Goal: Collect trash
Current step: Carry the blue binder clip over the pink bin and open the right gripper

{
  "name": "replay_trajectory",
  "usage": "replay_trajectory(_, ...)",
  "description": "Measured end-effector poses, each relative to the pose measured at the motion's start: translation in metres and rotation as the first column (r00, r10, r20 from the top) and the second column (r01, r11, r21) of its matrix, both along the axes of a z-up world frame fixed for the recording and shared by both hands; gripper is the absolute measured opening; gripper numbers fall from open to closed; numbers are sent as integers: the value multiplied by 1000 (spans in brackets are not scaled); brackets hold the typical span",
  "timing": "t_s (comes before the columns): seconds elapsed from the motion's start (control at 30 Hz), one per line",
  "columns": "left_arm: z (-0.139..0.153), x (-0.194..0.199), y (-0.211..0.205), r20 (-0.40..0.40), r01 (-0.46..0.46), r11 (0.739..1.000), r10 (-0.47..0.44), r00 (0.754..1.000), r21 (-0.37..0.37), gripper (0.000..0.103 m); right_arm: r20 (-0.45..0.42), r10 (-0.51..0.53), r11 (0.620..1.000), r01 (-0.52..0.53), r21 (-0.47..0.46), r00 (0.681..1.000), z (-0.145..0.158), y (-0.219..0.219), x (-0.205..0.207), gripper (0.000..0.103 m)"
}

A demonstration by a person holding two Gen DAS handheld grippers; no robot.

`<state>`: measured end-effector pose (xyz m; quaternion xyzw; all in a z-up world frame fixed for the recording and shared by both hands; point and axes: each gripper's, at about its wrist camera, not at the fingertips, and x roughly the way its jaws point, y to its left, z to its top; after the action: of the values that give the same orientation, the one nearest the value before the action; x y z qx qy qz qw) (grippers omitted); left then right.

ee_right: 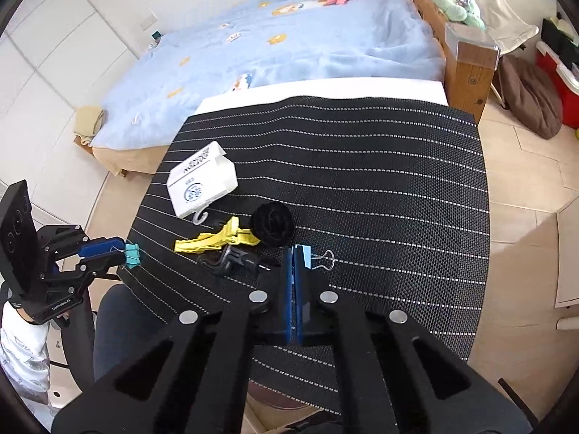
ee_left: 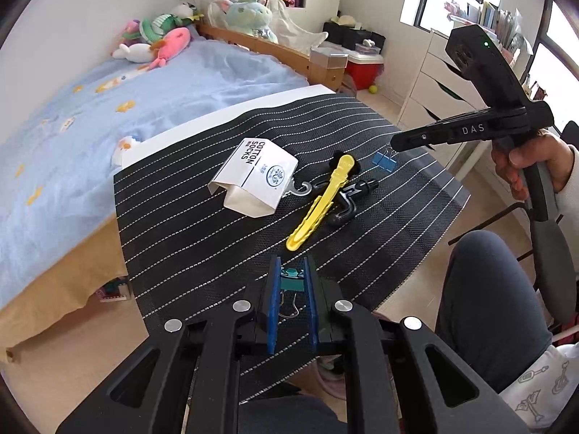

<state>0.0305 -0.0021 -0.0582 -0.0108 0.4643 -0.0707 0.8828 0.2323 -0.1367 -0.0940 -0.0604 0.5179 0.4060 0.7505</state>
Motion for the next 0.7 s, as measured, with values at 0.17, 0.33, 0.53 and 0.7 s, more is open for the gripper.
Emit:
replay_trajectory(0.17, 12, -7, -12, 26, 6, 1000, -6, 1000, -10, 13, 48, 33, 999, -34, 20, 998, 21, -5, -21, 1)
replay_trajectory(0.33, 25, -15, -25, 59, 21, 1000, -20, 998, -12, 13, 105, 80, 997, -82, 15, 991, 39, -8, -48, 1)
replay_trajectory(0.53, 37, -29, -39, 88, 34, 999, -34, 996, 3, 13, 166, 129, 991, -132, 7, 978, 56, -12, -83, 1)
replay_trajectory(0.7, 41, -41, -51, 102, 40, 999, -41, 994, 12, 13, 197, 158, 987, -161, 2, 968, 63, -15, -110, 1)
